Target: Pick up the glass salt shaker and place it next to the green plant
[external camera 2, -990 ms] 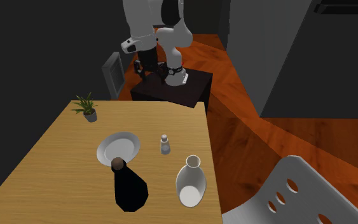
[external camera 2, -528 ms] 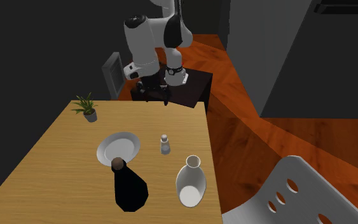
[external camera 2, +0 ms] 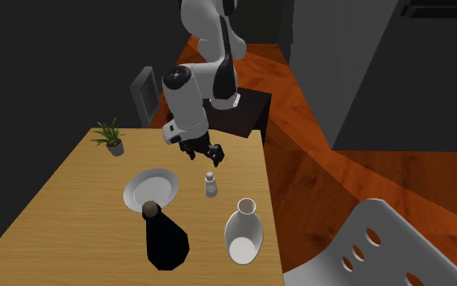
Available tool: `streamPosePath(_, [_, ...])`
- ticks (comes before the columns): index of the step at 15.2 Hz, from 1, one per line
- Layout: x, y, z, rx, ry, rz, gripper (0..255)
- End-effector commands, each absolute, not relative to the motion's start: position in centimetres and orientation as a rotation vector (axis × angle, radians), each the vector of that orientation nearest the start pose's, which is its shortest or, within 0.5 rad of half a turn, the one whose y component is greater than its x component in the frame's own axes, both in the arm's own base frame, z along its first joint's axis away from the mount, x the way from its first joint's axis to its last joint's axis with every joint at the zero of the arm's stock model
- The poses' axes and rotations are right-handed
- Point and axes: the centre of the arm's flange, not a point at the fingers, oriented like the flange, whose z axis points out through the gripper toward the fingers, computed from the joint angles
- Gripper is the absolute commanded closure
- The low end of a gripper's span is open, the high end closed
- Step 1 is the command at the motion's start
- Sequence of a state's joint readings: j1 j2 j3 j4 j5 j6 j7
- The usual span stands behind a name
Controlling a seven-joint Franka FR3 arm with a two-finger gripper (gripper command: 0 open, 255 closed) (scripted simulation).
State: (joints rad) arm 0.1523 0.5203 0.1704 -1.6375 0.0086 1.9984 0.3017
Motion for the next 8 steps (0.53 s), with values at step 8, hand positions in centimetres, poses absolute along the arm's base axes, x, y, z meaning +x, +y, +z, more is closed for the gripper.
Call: streamPosePath(8, [66.7, 22.2, 23.6, -3.095, 0.025, 0.332, 0])
